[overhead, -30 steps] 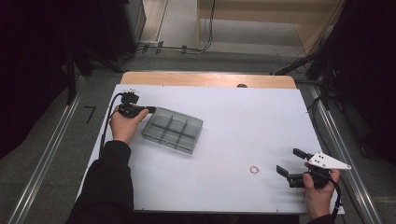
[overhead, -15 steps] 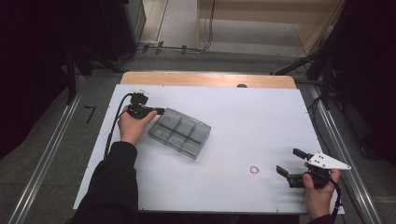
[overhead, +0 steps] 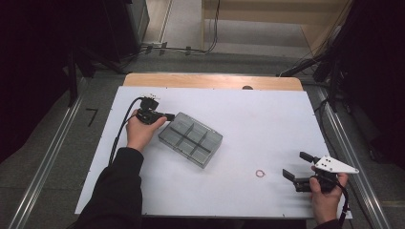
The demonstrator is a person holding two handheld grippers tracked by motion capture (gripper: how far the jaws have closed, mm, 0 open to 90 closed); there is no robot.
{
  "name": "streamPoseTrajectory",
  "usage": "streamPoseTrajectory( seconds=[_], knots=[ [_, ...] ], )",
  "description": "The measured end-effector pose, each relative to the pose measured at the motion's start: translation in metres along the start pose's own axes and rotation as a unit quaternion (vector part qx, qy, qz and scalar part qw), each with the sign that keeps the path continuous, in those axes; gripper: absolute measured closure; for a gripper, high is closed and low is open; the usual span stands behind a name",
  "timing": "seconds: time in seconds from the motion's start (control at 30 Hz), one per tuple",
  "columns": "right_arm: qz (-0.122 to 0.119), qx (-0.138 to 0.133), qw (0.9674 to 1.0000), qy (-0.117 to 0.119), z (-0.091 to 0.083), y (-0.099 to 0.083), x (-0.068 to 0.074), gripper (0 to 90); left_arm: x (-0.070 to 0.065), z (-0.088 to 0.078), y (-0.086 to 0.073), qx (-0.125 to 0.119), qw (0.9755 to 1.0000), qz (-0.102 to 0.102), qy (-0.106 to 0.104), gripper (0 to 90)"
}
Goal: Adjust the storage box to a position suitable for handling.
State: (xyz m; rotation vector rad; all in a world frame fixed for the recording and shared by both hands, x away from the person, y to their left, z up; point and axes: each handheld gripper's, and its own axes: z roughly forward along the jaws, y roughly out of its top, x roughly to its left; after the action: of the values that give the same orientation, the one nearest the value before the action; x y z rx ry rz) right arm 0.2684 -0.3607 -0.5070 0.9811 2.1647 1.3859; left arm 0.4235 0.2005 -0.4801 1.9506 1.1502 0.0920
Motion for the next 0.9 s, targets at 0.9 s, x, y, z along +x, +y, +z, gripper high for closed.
streamPoseTrajectory(
  seconds=[0.9],
  knots=[
    [-0.002, 0.003, 1.0000, -0.002, 0.000, 0.000, 0.000, 0.0, -0.040, 0.010, -0.010, 0.008, 0.9993, 0.030, -0.022, 90.0]
  ],
)
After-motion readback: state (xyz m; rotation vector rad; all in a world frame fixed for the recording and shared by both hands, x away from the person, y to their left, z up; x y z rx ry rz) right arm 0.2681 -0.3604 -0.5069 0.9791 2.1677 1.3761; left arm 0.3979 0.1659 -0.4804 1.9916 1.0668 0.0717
